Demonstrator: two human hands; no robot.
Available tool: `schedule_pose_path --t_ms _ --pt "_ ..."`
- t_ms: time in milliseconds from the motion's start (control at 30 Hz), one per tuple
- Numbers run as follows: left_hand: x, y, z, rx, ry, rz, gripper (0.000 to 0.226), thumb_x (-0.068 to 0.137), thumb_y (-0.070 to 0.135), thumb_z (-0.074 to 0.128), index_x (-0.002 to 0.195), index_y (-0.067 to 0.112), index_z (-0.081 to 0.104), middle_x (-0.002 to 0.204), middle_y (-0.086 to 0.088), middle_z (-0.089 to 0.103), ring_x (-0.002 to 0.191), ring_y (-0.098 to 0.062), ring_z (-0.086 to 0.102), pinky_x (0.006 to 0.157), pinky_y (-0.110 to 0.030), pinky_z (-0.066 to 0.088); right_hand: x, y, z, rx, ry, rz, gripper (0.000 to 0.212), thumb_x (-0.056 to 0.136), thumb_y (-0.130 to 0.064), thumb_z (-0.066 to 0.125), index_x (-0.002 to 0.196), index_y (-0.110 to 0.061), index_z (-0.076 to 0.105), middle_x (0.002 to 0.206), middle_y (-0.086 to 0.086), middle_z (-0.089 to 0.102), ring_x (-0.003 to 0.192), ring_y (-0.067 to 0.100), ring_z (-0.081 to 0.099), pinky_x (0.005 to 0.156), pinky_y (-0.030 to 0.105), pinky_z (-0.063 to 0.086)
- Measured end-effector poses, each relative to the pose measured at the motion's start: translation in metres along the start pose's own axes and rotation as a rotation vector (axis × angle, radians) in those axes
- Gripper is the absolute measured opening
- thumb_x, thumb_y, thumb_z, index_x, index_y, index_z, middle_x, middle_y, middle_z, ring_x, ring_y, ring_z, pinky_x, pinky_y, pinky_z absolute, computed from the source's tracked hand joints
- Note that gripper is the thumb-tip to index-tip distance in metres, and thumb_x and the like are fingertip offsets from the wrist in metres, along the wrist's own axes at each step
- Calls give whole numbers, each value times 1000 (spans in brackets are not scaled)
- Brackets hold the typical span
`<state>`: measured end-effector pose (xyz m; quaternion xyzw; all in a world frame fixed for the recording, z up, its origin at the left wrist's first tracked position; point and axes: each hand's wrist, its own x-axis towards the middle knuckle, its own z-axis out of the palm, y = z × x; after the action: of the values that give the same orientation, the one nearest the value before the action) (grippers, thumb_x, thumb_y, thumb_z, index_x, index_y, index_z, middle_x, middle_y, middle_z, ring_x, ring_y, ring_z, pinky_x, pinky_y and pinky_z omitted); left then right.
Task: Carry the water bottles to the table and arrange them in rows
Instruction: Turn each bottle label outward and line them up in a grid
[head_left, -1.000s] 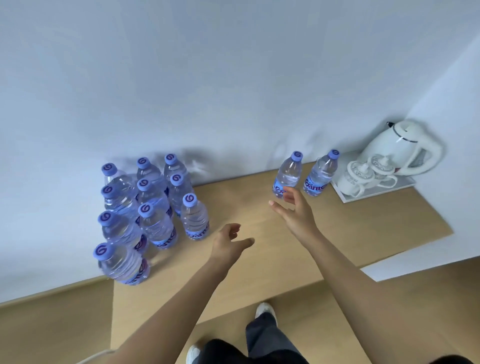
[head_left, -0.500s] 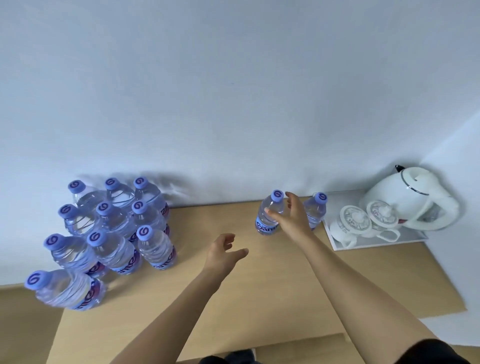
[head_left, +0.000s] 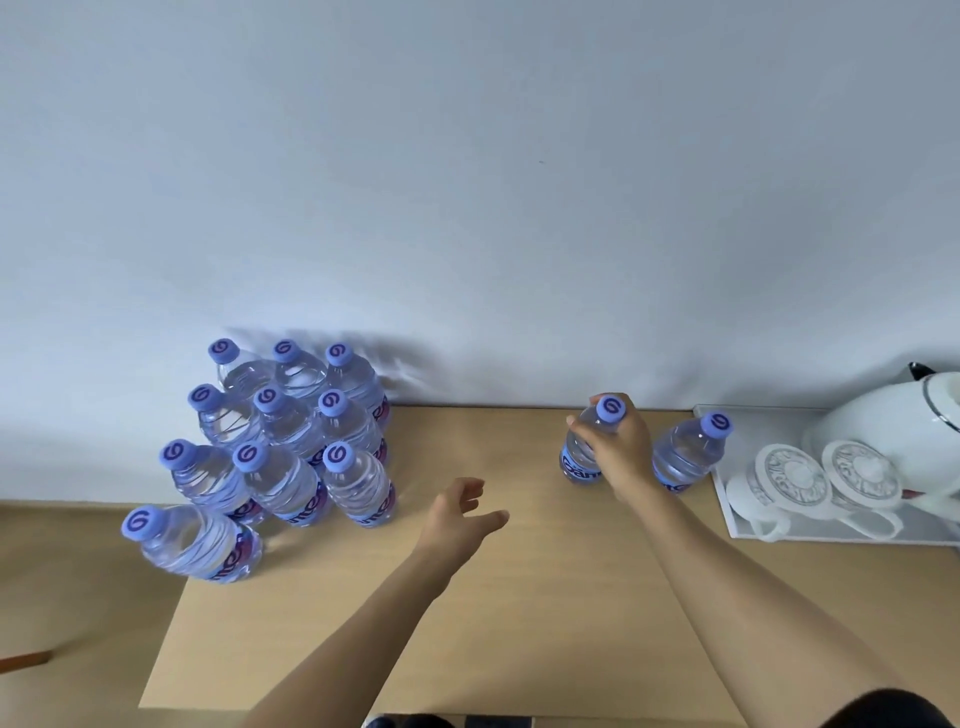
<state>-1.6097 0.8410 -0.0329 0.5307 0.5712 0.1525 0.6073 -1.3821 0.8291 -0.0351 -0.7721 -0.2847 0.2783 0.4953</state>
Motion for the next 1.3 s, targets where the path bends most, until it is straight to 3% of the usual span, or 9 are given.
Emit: schedule_pose_path --t_ms 100,200,300,467,633,733,800,1100,1300 --pt "-1 0 -7 19 -28 12 51 80 18 79 124 21 54 125 7 57 112 -6 53 84 -24 43 -9 -8 4 -16 -37 -8 26 77 -16 81 82 -28 59 66 -26 64 63 -8 59 60 8 43" --pt "-2 4 -15 46 -50 43 54 78 19 81 125 21 54 124 8 57 113 -7 53 83 -23 43 -19 -27 9 -44 -98 5 20 77 -21 82 81 -24 62 64 -22 65 60 -5 58 62 15 45" --pt "-6 10 -22 62 -95 97 64 73 20 85 128 21 53 125 8 56 115 -8 53 89 -23 42 -32 -56 15 -50 -163 -18 17 76 -22 82 80 -22 65 65 -19 65 62 -6 60 58 10 45" --pt "-19 25 -36 37 -174 213 69 72 28 86 132 27 50 128 14 58 121 -3 52 103 -29 41 -57 -114 28 6 -241 -27 24 77 -27 81 77 -8 67 72 1 68 68 12 64 69 28 51" --pt "-40 48 -58 -107 -306 328 62 67 27 89 119 30 56 109 12 71 101 -5 67 78 -21 56 -80 -160 42 98 -282 -45 39 78 -33 78 64 -6 53 60 1 55 55 14 52 60 25 42" --pt "-55 56 -71 -149 -370 384 59 65 24 90 112 24 56 98 1 74 86 -13 71 74 -31 59 -92 -181 50 136 -274 -30 38 71 -47 76 66 -15 59 62 2 57 53 13 53 59 27 44" --pt "-65 60 -77 -176 -402 398 54 66 21 88 109 20 56 87 1 73 75 -11 68 66 -24 56 -100 -193 55 172 -266 -3 39 70 -50 75 69 -13 64 63 3 62 54 14 59 61 28 47" --pt "-94 66 -95 -283 -213 407 55 57 20 88 104 7 63 91 -11 73 80 -19 69 74 -33 59 -129 -220 65 257 -298 20 35 74 -49 79 72 -17 66 74 5 73 68 20 69 64 32 54" --pt "-100 64 -99 -286 -165 420 51 59 16 88 103 11 63 92 -9 73 80 -20 71 70 -29 58 -148 -222 75 332 -261 -1 29 75 -27 83 81 -13 59 74 10 67 63 23 65 62 37 56"
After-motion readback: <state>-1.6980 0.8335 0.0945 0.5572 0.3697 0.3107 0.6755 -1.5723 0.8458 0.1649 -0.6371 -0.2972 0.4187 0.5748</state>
